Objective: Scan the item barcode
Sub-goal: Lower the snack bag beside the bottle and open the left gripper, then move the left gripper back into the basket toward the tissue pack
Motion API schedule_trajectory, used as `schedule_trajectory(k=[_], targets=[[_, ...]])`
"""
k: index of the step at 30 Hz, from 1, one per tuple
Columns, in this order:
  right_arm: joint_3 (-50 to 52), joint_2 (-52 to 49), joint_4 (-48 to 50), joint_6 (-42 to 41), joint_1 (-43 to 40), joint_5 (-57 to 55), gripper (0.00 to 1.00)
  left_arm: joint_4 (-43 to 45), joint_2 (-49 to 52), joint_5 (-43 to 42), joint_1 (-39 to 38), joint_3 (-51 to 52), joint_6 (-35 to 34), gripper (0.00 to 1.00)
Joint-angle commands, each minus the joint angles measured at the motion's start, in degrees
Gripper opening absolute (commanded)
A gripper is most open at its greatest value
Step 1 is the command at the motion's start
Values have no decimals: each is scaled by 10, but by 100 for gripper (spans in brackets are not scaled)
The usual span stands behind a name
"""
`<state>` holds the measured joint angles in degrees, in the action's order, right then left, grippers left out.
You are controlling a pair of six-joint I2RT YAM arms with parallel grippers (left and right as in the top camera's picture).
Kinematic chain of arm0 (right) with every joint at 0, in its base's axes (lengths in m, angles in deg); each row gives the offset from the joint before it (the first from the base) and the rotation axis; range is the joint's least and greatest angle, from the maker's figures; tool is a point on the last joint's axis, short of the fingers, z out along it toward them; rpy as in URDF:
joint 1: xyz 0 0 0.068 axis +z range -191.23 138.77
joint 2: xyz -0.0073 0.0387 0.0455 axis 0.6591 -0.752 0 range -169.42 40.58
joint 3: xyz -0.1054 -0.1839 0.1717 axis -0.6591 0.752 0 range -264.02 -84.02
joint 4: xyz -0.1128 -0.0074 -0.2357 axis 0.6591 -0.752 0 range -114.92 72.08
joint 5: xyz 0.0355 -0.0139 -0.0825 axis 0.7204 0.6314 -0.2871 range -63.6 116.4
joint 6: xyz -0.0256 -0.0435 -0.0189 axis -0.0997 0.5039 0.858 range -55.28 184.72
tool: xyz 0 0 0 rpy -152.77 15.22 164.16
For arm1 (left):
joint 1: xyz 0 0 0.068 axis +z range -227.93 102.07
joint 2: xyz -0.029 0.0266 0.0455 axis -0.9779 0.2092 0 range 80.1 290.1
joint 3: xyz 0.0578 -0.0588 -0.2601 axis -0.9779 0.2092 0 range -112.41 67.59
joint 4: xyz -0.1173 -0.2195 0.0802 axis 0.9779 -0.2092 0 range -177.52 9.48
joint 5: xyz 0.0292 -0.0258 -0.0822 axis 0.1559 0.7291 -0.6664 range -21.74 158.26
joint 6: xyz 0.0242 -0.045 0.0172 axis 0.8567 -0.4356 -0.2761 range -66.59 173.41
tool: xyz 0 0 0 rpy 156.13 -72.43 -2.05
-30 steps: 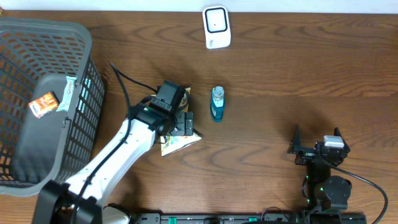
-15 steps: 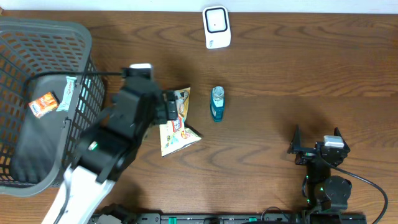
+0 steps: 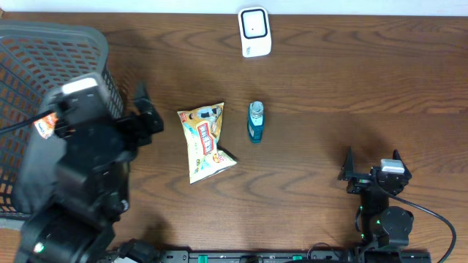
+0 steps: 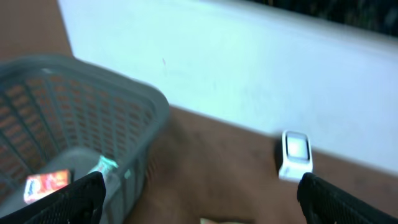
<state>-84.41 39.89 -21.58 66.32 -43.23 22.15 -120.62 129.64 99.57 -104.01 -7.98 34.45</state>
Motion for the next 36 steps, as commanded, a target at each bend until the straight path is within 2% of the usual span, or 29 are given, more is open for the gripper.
schedule_trajectory(k=[1,7,20,36], targets=[[1,3,-2,6,3,3,99,3,-3,29,16,-32,11,98],[1,3,-2,6,3,3,99,3,-3,64,59,-65,11,98],[1,3,-2,6,3,3,99,10,-3,264,120,-73,-4,98],[1,3,-2,6,3,3,99,32,-2,268,214,-73,-3,98]])
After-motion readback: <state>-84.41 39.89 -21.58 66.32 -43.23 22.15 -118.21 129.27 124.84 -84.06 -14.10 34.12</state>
